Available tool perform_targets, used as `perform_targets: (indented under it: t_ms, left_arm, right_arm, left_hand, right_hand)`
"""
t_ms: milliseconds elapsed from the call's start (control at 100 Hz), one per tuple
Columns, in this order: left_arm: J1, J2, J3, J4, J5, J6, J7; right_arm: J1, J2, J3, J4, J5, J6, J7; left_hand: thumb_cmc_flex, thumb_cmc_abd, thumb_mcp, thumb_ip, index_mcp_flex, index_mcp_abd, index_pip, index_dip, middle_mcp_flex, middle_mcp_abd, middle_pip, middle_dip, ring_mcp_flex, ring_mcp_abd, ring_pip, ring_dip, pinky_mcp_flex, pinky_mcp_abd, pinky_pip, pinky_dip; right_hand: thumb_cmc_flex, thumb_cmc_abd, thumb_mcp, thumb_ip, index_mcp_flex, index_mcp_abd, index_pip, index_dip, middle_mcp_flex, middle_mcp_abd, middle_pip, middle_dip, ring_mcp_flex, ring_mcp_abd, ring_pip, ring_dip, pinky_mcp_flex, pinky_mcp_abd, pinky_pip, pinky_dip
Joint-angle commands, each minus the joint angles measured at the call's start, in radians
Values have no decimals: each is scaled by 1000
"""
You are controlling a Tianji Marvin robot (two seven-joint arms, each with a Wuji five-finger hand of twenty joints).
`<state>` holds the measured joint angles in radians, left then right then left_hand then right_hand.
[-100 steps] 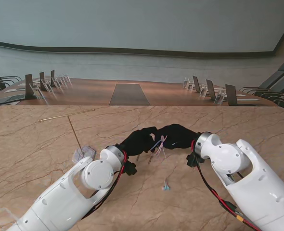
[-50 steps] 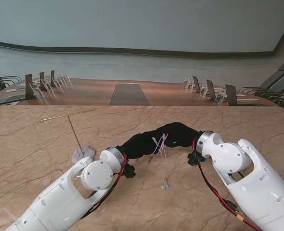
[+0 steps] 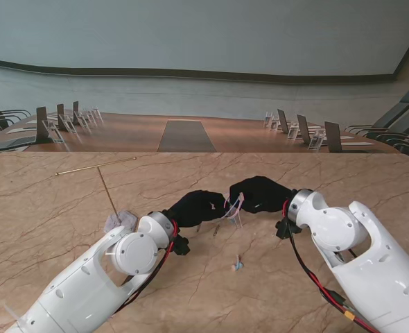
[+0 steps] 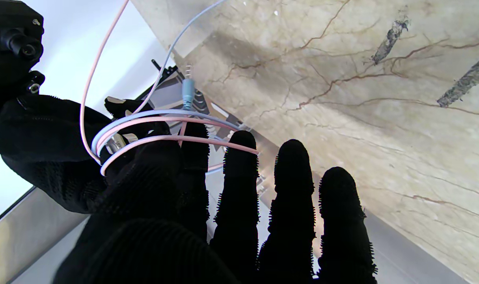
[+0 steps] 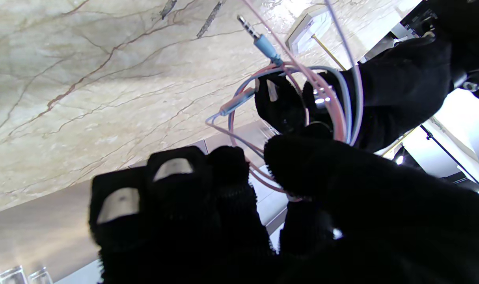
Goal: Take the wired earphone off the rack, coil the cable and place them on the table
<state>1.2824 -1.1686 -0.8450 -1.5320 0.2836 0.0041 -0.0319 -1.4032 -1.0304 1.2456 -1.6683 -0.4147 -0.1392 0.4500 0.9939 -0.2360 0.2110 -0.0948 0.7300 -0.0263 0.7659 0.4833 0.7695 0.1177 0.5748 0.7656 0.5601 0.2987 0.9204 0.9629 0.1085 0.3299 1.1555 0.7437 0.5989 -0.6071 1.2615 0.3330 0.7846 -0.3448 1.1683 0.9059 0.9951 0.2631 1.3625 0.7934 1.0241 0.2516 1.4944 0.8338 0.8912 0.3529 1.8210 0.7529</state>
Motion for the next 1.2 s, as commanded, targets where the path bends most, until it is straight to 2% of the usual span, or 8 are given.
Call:
perform_targets:
  t_ms: [0, 270, 540, 750, 820, 880, 1000, 1190]
  left_arm:
    - [8, 1, -5, 2, 10, -6, 4]
    - [10, 2, -13, -1, -12, -14, -6]
    - [20, -1, -24, -15, -16, -28, 10]
    - [54, -3, -61, -25, 2, -36, 52]
    - [65, 0, -73, -31, 14, -41, 53]
    - [74, 2, -81, -34, 24, -43, 55]
    - [86, 5, -90, -35, 33, -45, 56]
    - [95, 5, -91, -29, 36, -45, 59]
  right_arm:
    - [-9, 3, 9, -19, -4, -9, 3]
    - [-20, 9, 22, -33, -15, -11, 26]
    - [-28, 11, 16, -38, -29, 5, 32]
    - [-41, 13, 36, -53, -65, 3, 34]
    - [-43, 14, 40, -56, -80, 3, 34]
    - [-44, 15, 43, -58, -88, 4, 36]
    - [-46, 14, 45, -62, -104, 9, 29]
    - [-49, 14, 51, -72, -126, 18, 28]
  left_hand:
    - [-24, 24, -35, 36, -4, 19, -40, -10, -45, 11, -10, -11, -27, -9, -16, 9, -16, -28, -12, 12]
    - [-148, 60, -50, 52, -121, -6, -114, 60, -107, 27, -49, -31, -68, -9, -53, -3, -41, -36, -41, 7]
    - [-174, 99, -43, 56, -164, 15, -132, 82, -113, 25, -59, -38, -70, -9, -67, -12, -40, -39, -42, 10]
    - [-158, 120, -48, 47, -208, 19, -132, 95, -111, 28, -58, -42, -72, -2, -83, -28, -43, -39, -41, 9]
    - [-156, 123, -54, 47, -210, 19, -130, 96, -109, 28, -57, -42, -69, -2, -81, -30, -42, -38, -40, 9]
    - [-152, 122, -57, 47, -209, 19, -125, 98, -107, 28, -56, -42, -66, -3, -77, -30, -40, -38, -38, 10]
    - [-146, 122, -63, 48, -205, 19, -118, 100, -99, 28, -50, -41, -59, -1, -70, -30, -37, -39, -35, 10]
    - [-137, 122, -72, 48, -204, 22, -110, 101, -91, 30, -42, -36, -54, 4, -60, -29, -35, -37, -31, 10]
  right_hand:
    - [-34, -45, 29, -5, 25, -5, 31, 0, 22, 73, 31, -14, 9, 116, 57, -1, 12, -78, 83, -21]
    - [-30, -90, 53, -9, 56, -2, 15, -11, -10, 86, 21, -18, -22, 116, 39, 3, -21, -83, 65, -18]
    - [-13, -170, 111, -77, 75, 11, 6, -15, -86, 106, 20, -27, -89, 121, -5, 31, -100, -92, 16, 15]
    - [-11, -185, 142, -105, 89, 26, 4, -33, -378, 111, -48, 38, -368, 95, -167, 80, -411, -171, -158, 102]
    - [-33, -117, 109, -34, 93, 38, 9, -54, -506, 96, -93, 81, -485, 63, -233, 125, -510, -226, -217, 168]
    - [-28, -120, 108, -29, 95, 51, 10, -62, -588, 84, -118, 76, -567, 41, -269, 125, -582, -256, -245, 172]
    - [-15, -122, 107, -49, 89, 66, 17, -79, -719, 55, -162, 47, -701, 0, -347, 94, -706, -313, -301, 171]
    - [14, -132, 116, -114, 77, 98, 32, -111, -855, -18, -251, -204, -898, -102, -443, -148, -873, -383, -387, 76]
